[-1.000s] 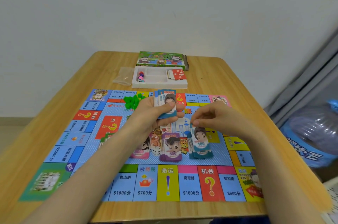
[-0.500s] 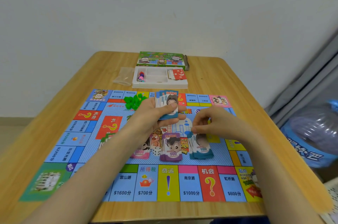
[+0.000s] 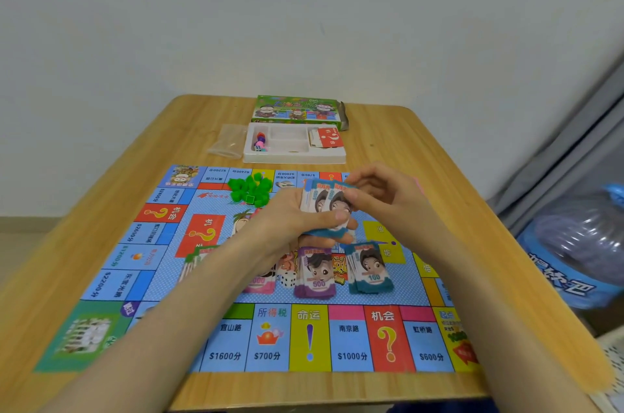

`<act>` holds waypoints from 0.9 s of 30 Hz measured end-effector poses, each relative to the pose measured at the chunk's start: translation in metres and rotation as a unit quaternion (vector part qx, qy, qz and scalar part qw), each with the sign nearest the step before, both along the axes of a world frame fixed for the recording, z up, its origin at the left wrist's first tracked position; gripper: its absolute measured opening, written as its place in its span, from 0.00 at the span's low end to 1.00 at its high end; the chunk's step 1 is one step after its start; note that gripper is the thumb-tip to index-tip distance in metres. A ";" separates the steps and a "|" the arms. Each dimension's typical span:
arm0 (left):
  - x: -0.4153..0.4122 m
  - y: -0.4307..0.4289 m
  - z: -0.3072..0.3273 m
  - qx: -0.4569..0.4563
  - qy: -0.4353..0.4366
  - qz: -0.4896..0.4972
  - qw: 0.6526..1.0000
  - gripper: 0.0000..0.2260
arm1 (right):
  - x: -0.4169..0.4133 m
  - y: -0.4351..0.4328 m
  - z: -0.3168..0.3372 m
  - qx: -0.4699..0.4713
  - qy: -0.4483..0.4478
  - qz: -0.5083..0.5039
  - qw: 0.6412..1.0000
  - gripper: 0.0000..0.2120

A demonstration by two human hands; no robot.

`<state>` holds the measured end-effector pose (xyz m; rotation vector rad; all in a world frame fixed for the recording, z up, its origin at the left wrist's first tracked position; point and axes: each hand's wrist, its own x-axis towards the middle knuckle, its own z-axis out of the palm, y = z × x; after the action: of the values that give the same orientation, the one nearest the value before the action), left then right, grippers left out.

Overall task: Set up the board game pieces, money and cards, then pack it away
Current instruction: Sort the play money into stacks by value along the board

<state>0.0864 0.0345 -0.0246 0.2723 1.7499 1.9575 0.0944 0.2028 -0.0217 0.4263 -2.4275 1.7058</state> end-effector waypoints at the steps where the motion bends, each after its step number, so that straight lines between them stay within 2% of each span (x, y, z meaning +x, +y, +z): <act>1: 0.001 0.000 0.000 0.001 0.000 -0.009 1.000 0.07 | 0.000 0.000 -0.001 0.004 0.007 -0.002 1.000 0.04; 12: -0.002 0.000 0.001 0.115 -0.081 -0.010 0.990 0.11 | -0.004 0.004 0.000 -0.005 0.037 -0.072 0.997 0.12; 19: -0.004 0.000 0.000 0.092 -0.065 0.039 0.993 0.05 | -0.002 0.007 0.006 -0.054 0.004 -0.094 0.994 0.09; 21: -0.005 0.001 -0.001 0.087 -0.064 0.049 0.993 0.05 | -0.003 0.010 0.005 -0.031 -0.017 -0.088 0.996 0.10; 24: -0.007 0.000 -0.002 0.070 -0.068 0.083 0.992 0.05 | -0.004 0.015 0.004 0.068 -0.068 -0.047 0.994 0.08; 27: -0.008 0.000 -0.004 0.049 -0.057 0.106 0.991 0.09 | -0.002 0.019 0.006 0.095 -0.108 0.012 0.990 0.06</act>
<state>0.0779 0.0348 -0.0289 0.0051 1.6694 2.1661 0.0923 0.2217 -0.0160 0.3073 -2.7637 1.6126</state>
